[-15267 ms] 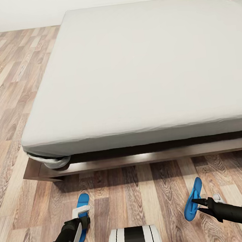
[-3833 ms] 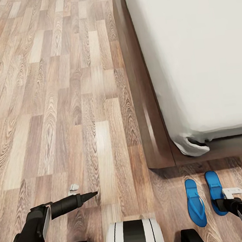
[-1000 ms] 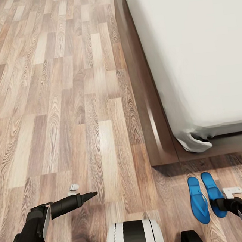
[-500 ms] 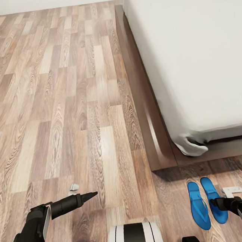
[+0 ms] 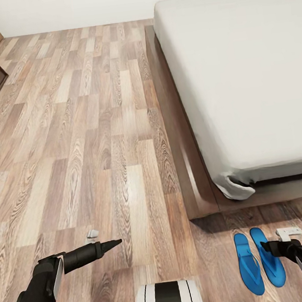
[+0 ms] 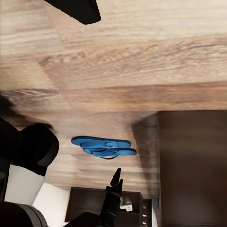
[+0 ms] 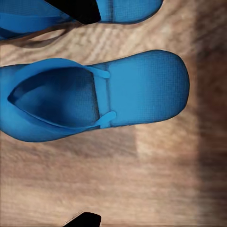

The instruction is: In the bedroom, move the book from the bed onto either nightstand, and place the two sandals side by side next to the bed.

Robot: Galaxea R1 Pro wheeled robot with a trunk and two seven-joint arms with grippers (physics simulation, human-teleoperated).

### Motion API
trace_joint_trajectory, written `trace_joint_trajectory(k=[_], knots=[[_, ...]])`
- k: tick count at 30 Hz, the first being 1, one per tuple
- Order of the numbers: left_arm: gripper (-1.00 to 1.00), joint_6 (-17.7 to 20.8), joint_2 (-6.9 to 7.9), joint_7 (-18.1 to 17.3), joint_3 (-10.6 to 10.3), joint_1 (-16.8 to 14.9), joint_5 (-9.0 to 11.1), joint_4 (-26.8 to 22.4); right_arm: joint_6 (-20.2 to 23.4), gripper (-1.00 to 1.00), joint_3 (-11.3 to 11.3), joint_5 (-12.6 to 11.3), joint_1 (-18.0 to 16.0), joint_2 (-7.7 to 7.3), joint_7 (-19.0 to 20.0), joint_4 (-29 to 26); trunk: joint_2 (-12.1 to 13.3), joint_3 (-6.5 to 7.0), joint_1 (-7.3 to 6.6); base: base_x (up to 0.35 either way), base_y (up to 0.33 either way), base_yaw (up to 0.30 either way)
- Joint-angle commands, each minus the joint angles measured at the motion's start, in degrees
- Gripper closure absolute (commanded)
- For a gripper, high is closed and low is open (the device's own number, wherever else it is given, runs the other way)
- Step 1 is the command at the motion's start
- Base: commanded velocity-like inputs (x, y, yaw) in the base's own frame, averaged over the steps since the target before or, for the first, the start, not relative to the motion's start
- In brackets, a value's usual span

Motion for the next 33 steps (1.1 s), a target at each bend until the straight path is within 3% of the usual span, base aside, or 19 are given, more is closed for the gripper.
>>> trace_joint_trajectory(k=[1, 11, 16, 19, 21, 24, 27, 30, 33], knots=[[-1.00, 0.60, -0.05, -0.50, 0.21, -0.05, -0.57, -0.05, 0.27, -1.00, -0.26, 0.55, -0.01, 0.04, 0.57, -0.22, 0.00, 0.19, -0.03, 0.000, 0.000, 0.000], [-1.00, 0.52, -0.10, -0.43, 0.13, 0.10, -0.62, -0.05, 0.37, -1.00, -0.29, 0.30, -0.01, 0.02, 1.50, -1.09, 0.13, 2.41, -0.29, 0.000, 0.000, 0.000], [-1.00, 0.45, -0.07, 0.40, 0.12, 0.62, -0.65, 0.14, 1.78, -1.00, -0.46, -0.69, -0.01, -0.06, 15.16, -0.95, 0.20, 3.52, -0.42, 0.000, 0.000, 0.000], [-1.00, 0.13, 0.23, 4.71, 0.14, 0.92, -0.65, 3.17, 2.31, -1.00, -0.51, -1.31, 0.02, -0.12, 25.19, 0.06, 0.24, 4.18, -0.50, 0.000, 0.000, 0.000], [-1.00, -1.16, 0.44, 7.06, 0.13, 0.96, -0.65, 6.13, 2.36, -1.00, -0.52, -1.38, 0.03, -0.10, 27.00, 1.81, 0.27, 4.63, -0.55, 0.000, 0.000, 0.000], [-1.00, -4.18, 0.57, 10.25, 0.14, 0.99, -0.65, 10.13, 2.36, -1.00, -0.52, -1.40, 0.06, -0.03, 28.12, 4.65, 0.31, 5.29, -0.63, 0.000, 0.000, 0.000], [-1.00, -9.57, 0.63, 17.42, 0.13, 1.00, -0.61, 16.04, 1.98, -1.00, -0.48, -1.37, 0.07, 0.07, 28.52, 8.36, 0.35, 5.96, -0.70, 0.000, 0.000, 0.000], [-1.00, -12.96, 0.57, 22.12, 0.12, 1.01, -0.59, 19.63, 1.79, -1.00, -0.41, -1.35, 0.07, 0.16, 28.39, 11.10, 0.39, 6.62, -0.78, 0.000, 0.000, 0.000], [-1.00, -15.72, 0.53, 25.10, 0.12, 1.01, -0.58, 22.11, 1.68, -1.00, -0.38, -1.31, 0.07, 0.19, 28.32, 13.30, 0.43, 7.28, -0.86, 0.000, 0.000, 0.000]])
